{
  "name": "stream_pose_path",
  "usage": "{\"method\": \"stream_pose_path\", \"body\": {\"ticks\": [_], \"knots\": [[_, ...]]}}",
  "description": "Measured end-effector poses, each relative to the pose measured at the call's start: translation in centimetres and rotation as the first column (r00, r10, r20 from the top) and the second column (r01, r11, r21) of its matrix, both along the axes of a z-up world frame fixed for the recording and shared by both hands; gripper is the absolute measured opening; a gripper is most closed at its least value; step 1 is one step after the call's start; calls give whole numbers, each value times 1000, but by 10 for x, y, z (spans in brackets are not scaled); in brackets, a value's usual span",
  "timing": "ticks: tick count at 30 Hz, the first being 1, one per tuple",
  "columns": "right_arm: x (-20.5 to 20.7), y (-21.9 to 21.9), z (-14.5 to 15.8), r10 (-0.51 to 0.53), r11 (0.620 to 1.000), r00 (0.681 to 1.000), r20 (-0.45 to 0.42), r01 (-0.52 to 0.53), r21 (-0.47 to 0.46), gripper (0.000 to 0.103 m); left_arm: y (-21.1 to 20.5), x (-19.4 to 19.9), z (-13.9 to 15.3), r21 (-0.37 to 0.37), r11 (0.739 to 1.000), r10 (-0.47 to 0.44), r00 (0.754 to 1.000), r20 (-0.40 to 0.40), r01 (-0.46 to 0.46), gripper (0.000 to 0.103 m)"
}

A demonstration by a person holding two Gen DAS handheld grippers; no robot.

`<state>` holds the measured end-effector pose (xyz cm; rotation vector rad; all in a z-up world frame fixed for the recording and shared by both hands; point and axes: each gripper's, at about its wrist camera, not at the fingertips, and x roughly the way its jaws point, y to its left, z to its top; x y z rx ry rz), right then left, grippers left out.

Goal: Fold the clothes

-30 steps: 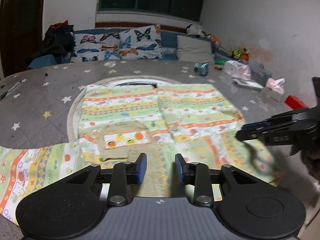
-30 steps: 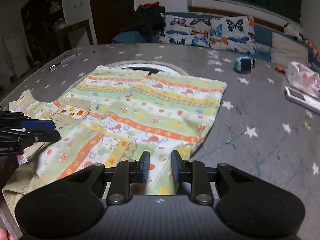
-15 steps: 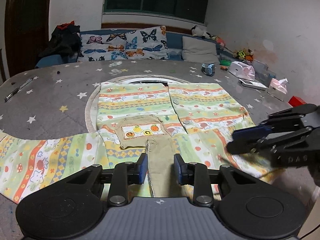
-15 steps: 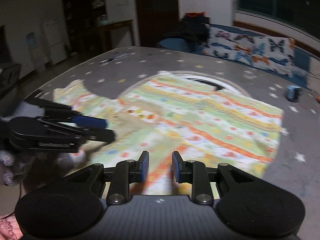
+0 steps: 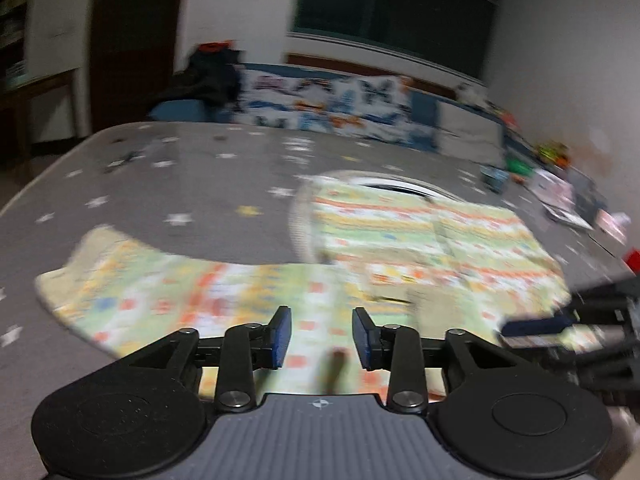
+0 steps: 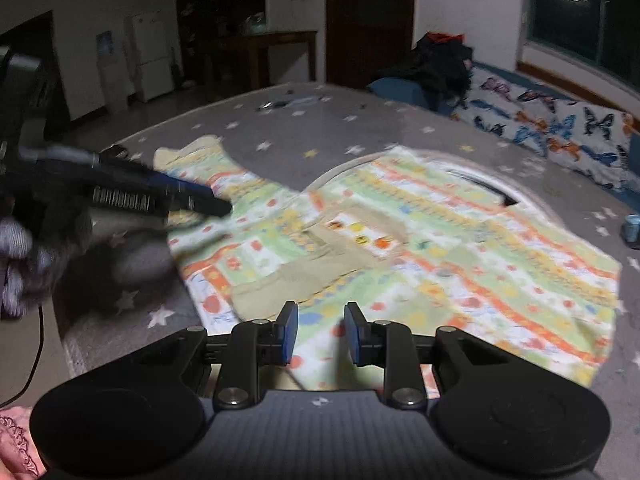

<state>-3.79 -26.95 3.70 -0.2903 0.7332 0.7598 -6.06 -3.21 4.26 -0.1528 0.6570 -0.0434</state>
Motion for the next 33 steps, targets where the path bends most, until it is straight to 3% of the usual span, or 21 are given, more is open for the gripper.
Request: {"method": "stream_pose_path", "body": {"ticks": [5,8,12,17,23,24,25,27,29,33], "knots": [[2,7,-8,12,1000,1000,-17,-13,-13,25,47,-3,3,13,984,176,984,12,-177,43],[2,2,-2,-4,1000,1000,-17,4,6,25,76,-2,2,29,954,297,955,23,-298,44],[0,-4,4,-20,1000,1000,-11,21,14,25,117,4,-5,-1,896,445,896,-4,-445,44],[-4,-10,7,-37,999,999,-13,37,30,25,140,13,-13,12,863,505,863,-29,-505,43],[-8,-15,8,-53,998,998,-16,53,46,25,147,21,-21,-6,864,503,863,-44,-504,39],[-9,-16,9,-55,997,998,-15,56,48,25,147,22,-22,-11,865,500,865,-40,-501,33],[-10,-18,9,-60,997,998,-14,60,50,25,147,23,-22,-16,867,498,867,-36,-498,22],[-12,-22,10,-73,996,997,-14,74,57,25,148,22,-22,-44,869,491,870,-32,-492,12],[-13,-26,12,-85,994,996,-11,86,62,25,148,20,-20,-84,871,483,875,-29,-484,10],[-15,-37,15,-120,990,993,-6,120,77,25,126,12,3,-190,899,406,914,19,-395,9]]}}
